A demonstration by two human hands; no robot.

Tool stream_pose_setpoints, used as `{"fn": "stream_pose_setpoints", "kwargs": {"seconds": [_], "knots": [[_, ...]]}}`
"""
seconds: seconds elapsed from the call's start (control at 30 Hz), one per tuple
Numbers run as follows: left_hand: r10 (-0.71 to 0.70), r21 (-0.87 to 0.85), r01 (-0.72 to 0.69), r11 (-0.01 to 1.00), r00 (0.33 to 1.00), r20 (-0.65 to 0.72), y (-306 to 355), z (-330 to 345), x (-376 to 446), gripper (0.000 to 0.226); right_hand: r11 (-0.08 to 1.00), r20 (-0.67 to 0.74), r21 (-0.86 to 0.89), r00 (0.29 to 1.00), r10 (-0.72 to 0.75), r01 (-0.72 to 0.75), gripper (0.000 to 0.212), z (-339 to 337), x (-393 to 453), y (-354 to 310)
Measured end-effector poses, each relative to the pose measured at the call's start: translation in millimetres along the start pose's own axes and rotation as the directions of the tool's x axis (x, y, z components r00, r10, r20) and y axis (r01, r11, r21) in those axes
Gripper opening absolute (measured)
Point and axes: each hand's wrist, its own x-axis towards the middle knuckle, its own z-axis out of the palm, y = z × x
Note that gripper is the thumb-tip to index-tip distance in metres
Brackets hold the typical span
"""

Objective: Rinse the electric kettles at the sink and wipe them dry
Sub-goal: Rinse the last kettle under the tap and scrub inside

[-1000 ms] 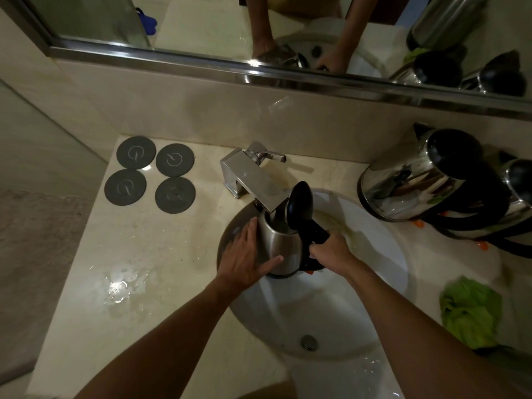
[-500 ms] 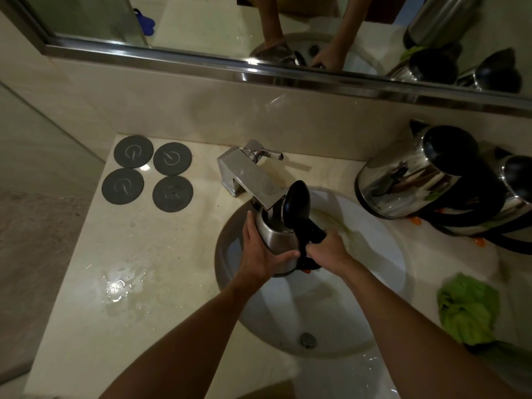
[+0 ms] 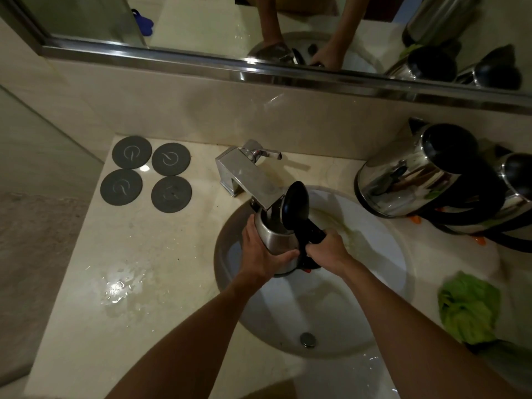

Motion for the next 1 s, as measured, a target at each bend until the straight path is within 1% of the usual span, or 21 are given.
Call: {"fn": "stream_pose_setpoints", "kwargs": {"seconds": [0.33, 0.47, 0.63, 0.83, 1.0], "knots": [[-0.004, 0.005, 0.004, 1.0, 1.0, 0.006, 3.9, -2.2, 1.5, 0.132, 1.0, -0.015, 0.013, 1.0, 0.011, -0.011, 0.038, 0.4, 0.1, 0.5], [-0.011, 0.004, 0.011, 1.0, 1.0, 0.014, 4.1, -3.5, 2.1, 0.132, 1.0, 0.007, 0.017, 1.0, 0.024, -0.024, 0.037, 0.9, -0.3, 1.3], [-0.007, 0.031, 0.006, 1.0, 0.999, 0.042, 3.9, -5.9, 1.1, 0.133, 1.0, 0.027, 0.011, 0.999, 0.028, -0.029, 0.03, 2.3, -1.8, 3.9], [-0.004, 0.07, 0.002, 0.998, 0.999, 0.04, 5.8, -8.8, 3.0, 0.133, 1.0, 0.042, 0.023, 0.999, 0.017, -0.018, 0.025, -0.1, -0.9, 1.8], [-0.019, 0.093, 0.016, 0.996, 0.999, 0.033, 6.6, -7.3, 1.5, 0.134, 0.999, 0.045, 0.035, 0.999, 0.012, -0.014, 0.033, -0.6, -0.9, 1.6]]}}
